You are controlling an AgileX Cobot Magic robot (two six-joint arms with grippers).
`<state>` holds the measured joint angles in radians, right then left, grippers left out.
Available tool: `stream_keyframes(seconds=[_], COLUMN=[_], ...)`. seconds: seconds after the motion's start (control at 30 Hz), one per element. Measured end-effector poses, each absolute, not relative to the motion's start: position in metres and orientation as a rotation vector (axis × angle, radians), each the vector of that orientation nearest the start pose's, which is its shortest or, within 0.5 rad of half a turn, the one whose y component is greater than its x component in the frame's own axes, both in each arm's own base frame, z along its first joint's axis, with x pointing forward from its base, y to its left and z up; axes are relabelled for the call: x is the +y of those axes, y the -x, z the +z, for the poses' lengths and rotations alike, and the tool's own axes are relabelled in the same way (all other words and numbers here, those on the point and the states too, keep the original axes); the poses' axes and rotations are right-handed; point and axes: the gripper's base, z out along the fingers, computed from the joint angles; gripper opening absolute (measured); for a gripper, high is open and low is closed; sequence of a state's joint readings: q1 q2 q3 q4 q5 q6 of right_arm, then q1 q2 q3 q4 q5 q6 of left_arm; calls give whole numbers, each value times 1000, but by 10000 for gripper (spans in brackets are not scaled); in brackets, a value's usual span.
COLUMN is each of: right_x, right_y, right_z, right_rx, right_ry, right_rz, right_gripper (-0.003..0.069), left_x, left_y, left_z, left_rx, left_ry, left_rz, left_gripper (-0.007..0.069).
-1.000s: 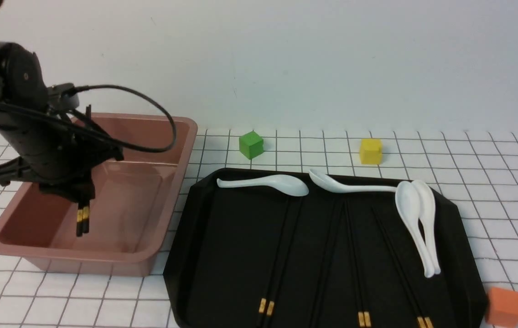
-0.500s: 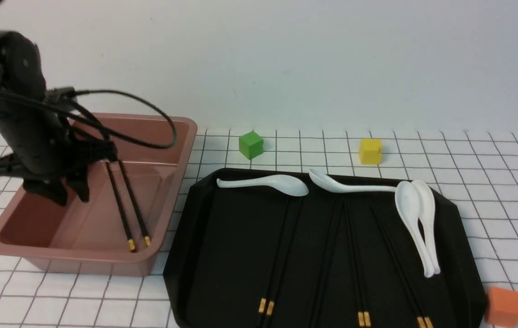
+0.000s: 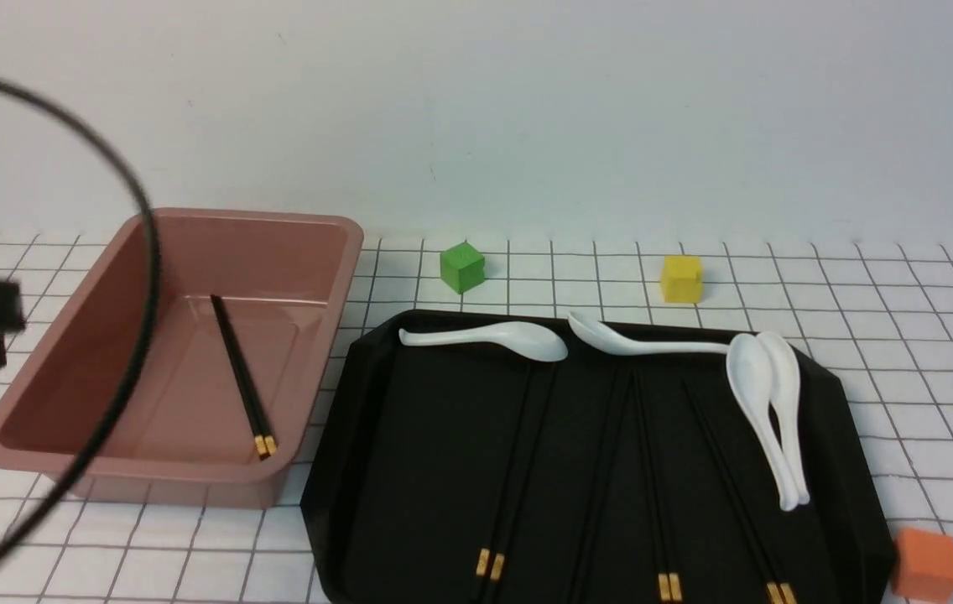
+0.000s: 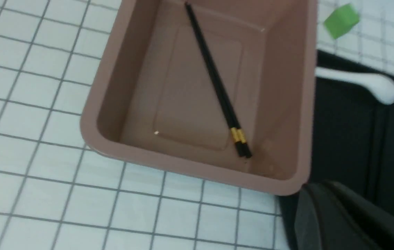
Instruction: On white black tablecloth take chopsticks from black tray and put them in box.
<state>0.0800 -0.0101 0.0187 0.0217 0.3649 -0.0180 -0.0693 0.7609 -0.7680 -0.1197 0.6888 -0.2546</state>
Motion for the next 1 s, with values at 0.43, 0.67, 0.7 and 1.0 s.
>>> stream_keyframes(seconds=[0.43,0.67,0.7,1.0], right_x=[5,5,5,5], right_y=[-53,-53,-53,-53], right_z=[175,175,175,175], right_rx=[1856,1856,1856,1856], right_ry=[78,78,78,78], right_rz=[64,64,64,64], right_gripper=[240,240,240,240], left_x=[-13,-11,-11,-11], left_y=[-45,-38,-38,-38], left_z=[260,260,260,260], left_rx=[1653,1564,1564,1564], left_ry=[290,278,278,279], left_rz=[-532,-537,-537,-538], left_gripper=[-13,-13,-13,-13])
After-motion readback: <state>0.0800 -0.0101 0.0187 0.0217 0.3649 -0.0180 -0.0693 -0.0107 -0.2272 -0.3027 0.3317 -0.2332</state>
